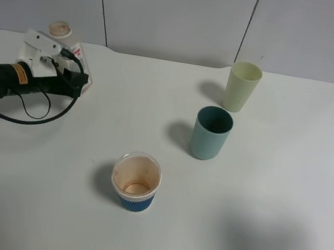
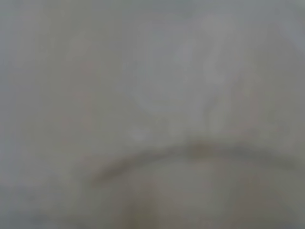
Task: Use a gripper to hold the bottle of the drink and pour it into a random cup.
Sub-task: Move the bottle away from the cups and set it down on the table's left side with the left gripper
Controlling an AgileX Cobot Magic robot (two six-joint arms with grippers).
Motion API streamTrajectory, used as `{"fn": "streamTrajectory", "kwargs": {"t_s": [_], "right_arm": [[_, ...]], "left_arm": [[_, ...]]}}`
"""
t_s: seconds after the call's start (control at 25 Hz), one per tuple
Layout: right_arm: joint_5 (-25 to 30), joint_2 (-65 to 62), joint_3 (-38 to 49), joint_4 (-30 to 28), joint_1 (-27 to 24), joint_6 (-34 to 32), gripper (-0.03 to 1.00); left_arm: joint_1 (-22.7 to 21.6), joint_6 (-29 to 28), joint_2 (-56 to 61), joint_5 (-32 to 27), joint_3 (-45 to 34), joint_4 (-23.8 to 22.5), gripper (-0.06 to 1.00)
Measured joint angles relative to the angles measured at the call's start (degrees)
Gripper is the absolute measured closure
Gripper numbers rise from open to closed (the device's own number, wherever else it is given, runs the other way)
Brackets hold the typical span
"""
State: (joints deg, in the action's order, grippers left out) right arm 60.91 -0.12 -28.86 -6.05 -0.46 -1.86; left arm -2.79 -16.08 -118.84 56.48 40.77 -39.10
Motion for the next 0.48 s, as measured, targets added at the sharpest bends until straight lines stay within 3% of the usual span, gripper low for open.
{"fn": "streamTrajectory", "kwargs": {"t_s": [0.48], "right_arm": [[0.0, 0.0, 0.0, 0.0, 0.0, 0.0, -0.02]], "left_arm": [[0.0, 4.2, -3.7, 2.6, 0.1, -1.2, 0.6]]}}
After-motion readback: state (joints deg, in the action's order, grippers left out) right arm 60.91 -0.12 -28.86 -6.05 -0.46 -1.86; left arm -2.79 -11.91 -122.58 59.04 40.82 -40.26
